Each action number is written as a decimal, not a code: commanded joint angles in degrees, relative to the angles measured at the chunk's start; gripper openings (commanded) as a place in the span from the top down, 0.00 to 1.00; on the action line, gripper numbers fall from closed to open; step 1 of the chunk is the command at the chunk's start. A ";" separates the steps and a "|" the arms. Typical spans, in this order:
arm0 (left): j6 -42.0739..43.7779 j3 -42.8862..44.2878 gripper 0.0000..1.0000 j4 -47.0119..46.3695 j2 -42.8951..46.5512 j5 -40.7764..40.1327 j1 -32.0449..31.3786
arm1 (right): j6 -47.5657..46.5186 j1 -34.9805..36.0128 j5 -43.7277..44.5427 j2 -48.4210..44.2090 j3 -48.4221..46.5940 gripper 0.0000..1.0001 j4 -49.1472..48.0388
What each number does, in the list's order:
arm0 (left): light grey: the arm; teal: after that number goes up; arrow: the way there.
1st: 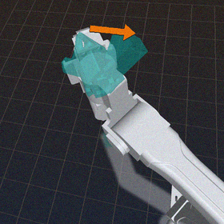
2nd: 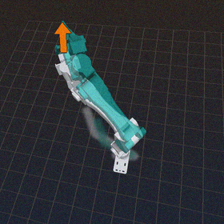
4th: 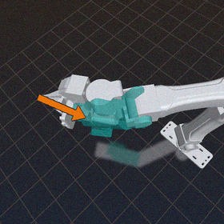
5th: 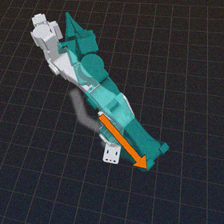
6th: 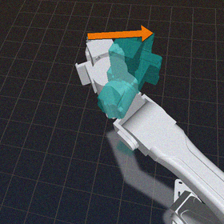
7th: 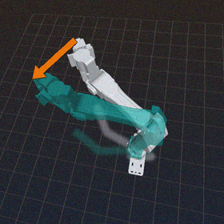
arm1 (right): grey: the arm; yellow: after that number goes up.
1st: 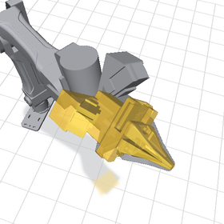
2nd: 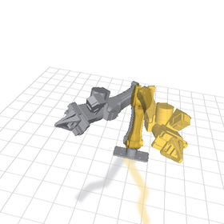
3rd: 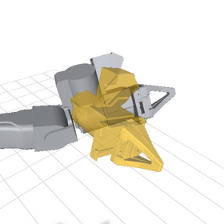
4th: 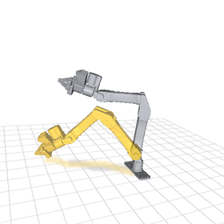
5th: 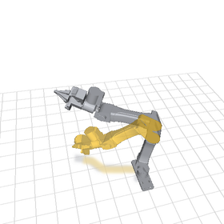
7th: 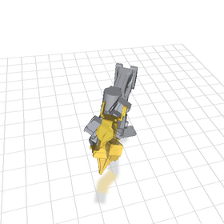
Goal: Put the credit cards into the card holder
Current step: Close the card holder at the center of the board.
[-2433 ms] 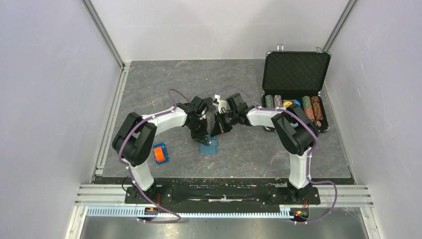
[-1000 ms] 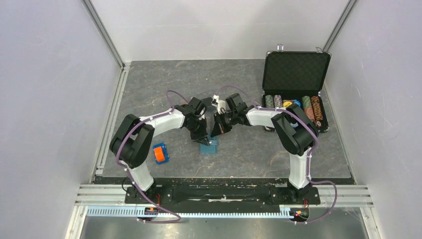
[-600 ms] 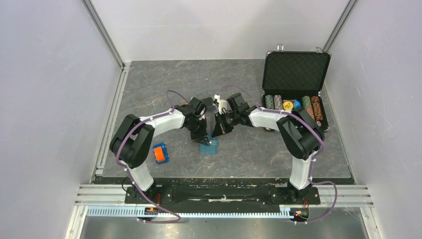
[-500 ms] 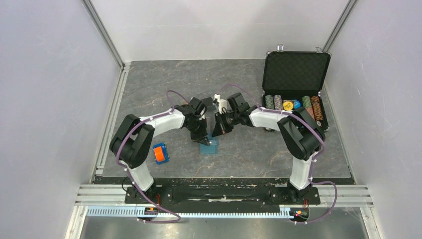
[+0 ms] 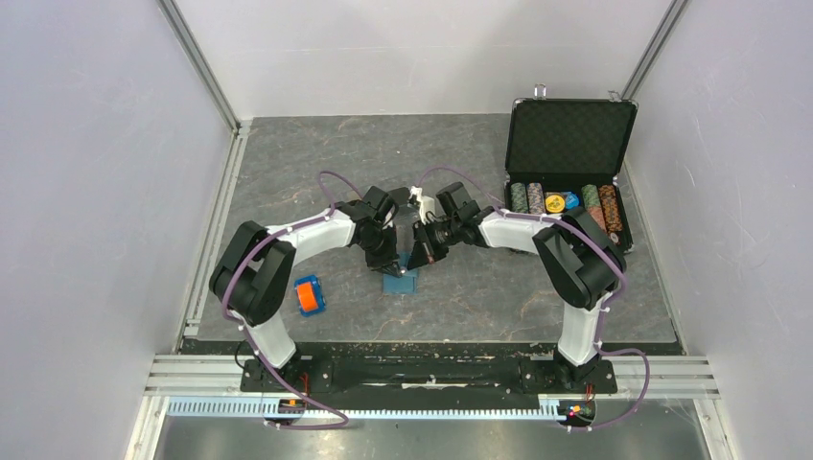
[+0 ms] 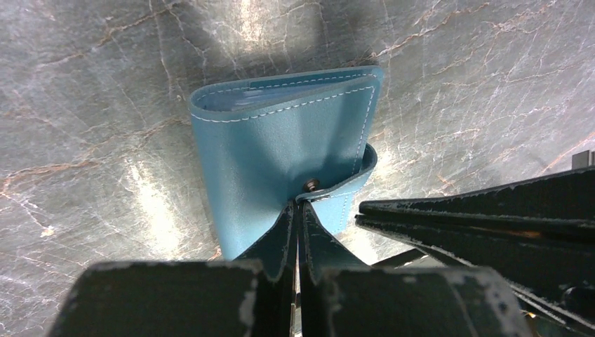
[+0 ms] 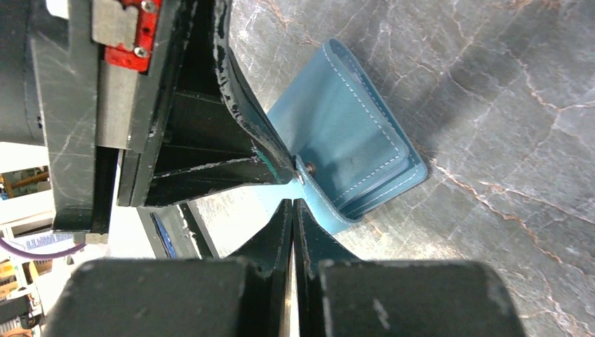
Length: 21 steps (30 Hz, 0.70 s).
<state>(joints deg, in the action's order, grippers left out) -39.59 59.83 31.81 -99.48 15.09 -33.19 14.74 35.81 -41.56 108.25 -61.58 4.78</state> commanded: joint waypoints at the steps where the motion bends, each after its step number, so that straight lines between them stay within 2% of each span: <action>1: -1.23 1.43 0.98 0.27 2.13 -2.05 0.32 | -0.29 0.74 -1.48 -1.34 -0.78 1.00 -2.33; 21: -1.89 0.78 0.98 -0.26 4.25 -1.05 0.93 | 0.43 1.72 0.38 2.36 -4.07 1.00 -1.72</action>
<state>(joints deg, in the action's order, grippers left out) -39.64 59.94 31.73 -96.55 15.05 -32.58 15.25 37.28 -41.95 109.40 -63.59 3.90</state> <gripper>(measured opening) 0.026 0.003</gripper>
